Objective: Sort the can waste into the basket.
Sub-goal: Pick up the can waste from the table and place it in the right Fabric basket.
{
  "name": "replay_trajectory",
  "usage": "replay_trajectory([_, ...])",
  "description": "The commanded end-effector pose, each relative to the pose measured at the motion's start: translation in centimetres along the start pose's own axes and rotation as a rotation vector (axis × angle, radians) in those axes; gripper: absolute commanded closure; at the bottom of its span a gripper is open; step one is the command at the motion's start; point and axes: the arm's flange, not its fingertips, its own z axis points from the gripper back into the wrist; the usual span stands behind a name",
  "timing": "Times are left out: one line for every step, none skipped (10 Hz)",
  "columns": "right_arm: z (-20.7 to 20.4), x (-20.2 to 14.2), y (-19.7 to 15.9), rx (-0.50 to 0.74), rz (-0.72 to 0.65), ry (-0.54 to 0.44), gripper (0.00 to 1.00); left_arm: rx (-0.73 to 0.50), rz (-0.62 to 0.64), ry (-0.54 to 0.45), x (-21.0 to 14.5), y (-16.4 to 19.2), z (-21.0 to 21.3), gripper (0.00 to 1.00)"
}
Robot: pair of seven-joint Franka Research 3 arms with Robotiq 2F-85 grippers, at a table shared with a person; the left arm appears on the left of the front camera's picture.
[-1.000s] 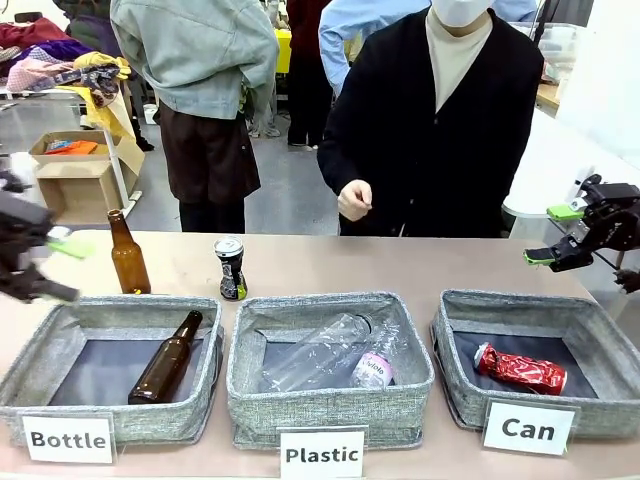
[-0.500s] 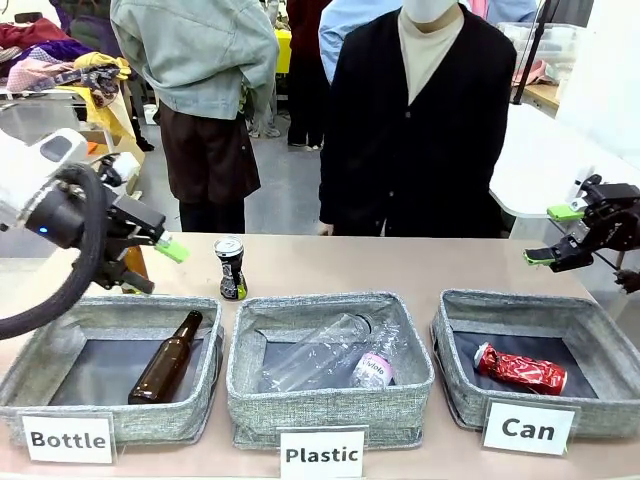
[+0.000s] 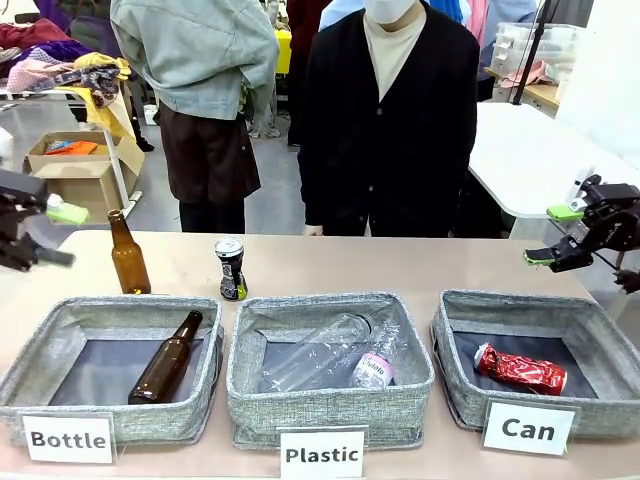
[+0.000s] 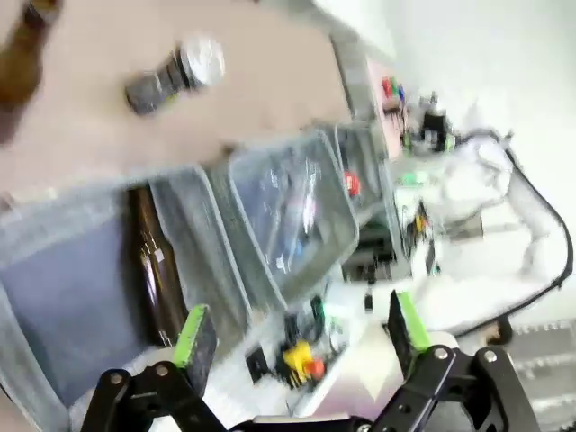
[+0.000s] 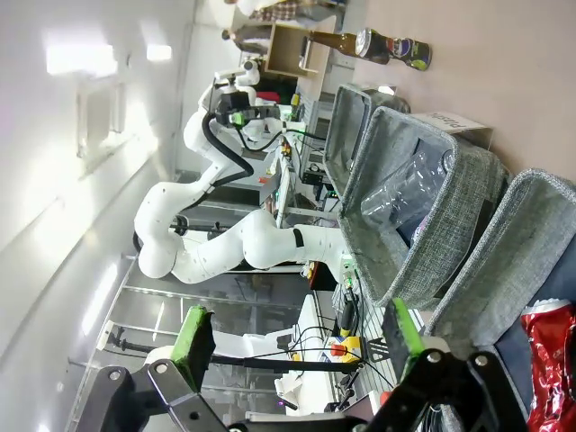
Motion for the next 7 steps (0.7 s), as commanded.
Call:
replay_trajectory([0.0, 0.1, 0.3, -0.008, 0.016, 0.004, 0.01, 0.076, -0.191, -0.159, -0.4, -1.0, -4.3, 0.00])
replay_trajectory([0.0, 0.1, 0.3, -0.008, 0.016, 0.004, 0.01, 0.102, -0.371, -0.155, -0.1, -1.4, -7.1, 0.00])
replay_trajectory([0.0, 0.1, 0.3, -0.008, 0.016, 0.004, 0.01, 0.155, -0.506, -0.198, 0.3, -1.4, -9.6, 0.00])
replay_trajectory([0.0, 0.1, 0.3, -0.008, 0.016, 0.004, 0.01, 0.233, -0.612, -0.255, 0.4, -1.1, -12.0, 0.00])
replay_trajectory([0.0, 0.1, 0.3, -0.008, 0.016, 0.004, 0.01, 0.282, -0.704, -0.243, 0.5, -0.9, -14.1, 0.00])
replay_trajectory([0.0, 0.1, 0.3, -0.008, 0.016, 0.004, 0.01, 0.369, -0.780, -0.250, 0.3, -0.7, -15.8, 0.00])
replay_trajectory([0.0, 0.1, 0.3, -0.008, 0.016, 0.004, 0.01, 0.402, -0.816, -0.240, 0.2, -0.2, -17.3, 0.00])
